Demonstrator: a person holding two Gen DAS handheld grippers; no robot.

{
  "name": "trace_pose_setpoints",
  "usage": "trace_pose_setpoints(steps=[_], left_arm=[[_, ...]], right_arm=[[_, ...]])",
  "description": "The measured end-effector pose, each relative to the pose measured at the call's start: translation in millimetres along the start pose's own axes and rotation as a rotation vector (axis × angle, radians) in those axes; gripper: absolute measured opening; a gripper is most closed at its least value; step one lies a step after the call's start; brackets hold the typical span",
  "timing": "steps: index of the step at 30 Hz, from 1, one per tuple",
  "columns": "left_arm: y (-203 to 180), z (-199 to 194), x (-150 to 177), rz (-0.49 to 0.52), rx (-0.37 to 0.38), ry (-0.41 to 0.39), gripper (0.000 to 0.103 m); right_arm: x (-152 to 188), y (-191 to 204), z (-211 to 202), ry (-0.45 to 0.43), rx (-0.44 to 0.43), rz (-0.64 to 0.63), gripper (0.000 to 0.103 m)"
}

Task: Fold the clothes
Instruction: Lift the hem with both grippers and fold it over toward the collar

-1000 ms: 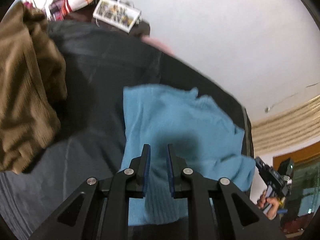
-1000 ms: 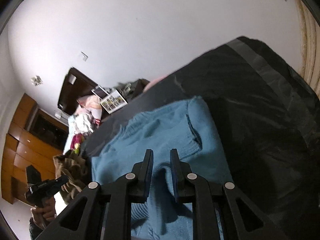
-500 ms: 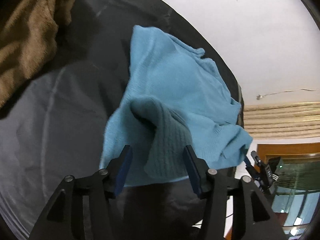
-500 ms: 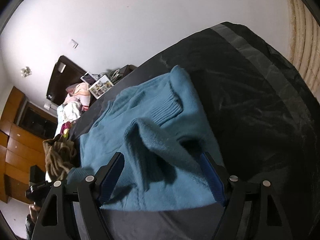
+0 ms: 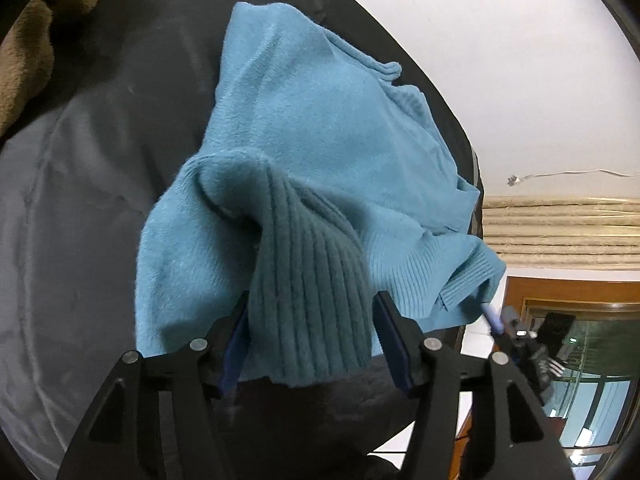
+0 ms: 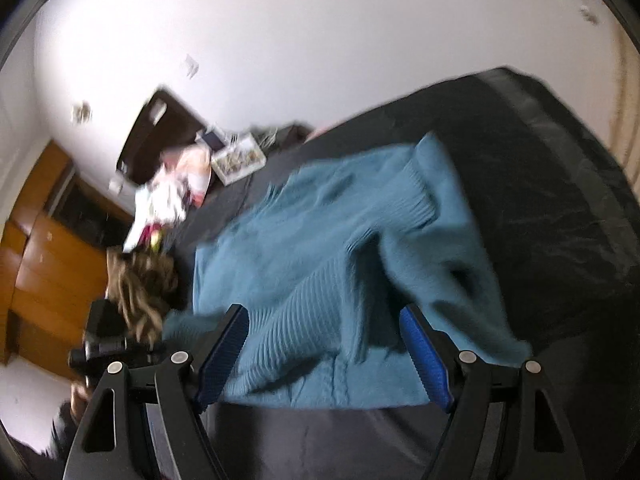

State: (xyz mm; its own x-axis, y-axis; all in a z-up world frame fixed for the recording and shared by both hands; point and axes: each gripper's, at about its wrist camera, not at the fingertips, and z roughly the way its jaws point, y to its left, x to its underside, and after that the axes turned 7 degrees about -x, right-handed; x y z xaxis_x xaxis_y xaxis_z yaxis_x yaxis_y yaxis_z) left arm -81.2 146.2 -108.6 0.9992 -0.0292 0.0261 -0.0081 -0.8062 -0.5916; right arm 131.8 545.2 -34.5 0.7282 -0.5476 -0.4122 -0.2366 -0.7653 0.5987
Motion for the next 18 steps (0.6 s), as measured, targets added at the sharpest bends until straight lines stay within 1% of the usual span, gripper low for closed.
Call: trace_pose_setpoints(steps=[3,5,7,8,9,10,11,12,13,14,15,18], left_arm=[[4.7,6.2,-5.4,-0.02,0.013,0.007,0.063],[9.3,9.8,-9.7,-0.046,0.029,0.014,0.063],[15.5,12.7,-14.5,-0.088,0.061,0.018,0.063],[18.9,14.4,-16.8,-0.109,0.077,0.021,0.063],[21.9,15.6,-18.9,-0.124,0.094,0.024,0.063],[22.2,15.6,-20.6,-0.126,0.104,0.023,0.058],[22.5,15.7,-22.4,-0.128,0.115,0.023,0.051],[22.4,15.6,-24.1,-0.128,0.125,0.022,0.033],[20.4,14.9,-25.6,-0.121,0.13,0.021,0.02],[18.1,13.8,-27.1,-0.114,0.136,0.019,0.016],[14.7,10.7,-29.1,-0.107,0.145,0.01,0.009],[7.1,-4.3,-38.1,-0.113,0.189,-0.027,0.008]], right_arm=[[3.5,-12.1,27.3,0.072,0.013,0.045,0.08],[-0.8,-20.5,44.9,0.088,0.021,0.065,0.08],[-5.8,-29.0,62.3,0.101,0.03,0.085,0.08],[-7.6,-30.0,68.9,0.118,0.033,0.079,0.078],[-9.3,-30.3,75.0,0.137,0.035,0.07,0.072],[-11.0,-30.7,81.1,0.156,0.038,0.06,0.066],[-12.7,-31.0,87.1,0.175,0.04,0.051,0.05],[-13.1,-28.9,91.3,0.194,0.041,0.036,0.038],[-13.9,-26.5,90.4,0.204,0.028,0.019,0.035],[-14.9,-24.1,88.5,0.212,0.011,0.003,0.03],[-15.8,-21.7,86.7,0.221,-0.006,-0.013,0.027],[-28.8,-26.6,68.4,0.151,-0.157,0.055,0.024]])
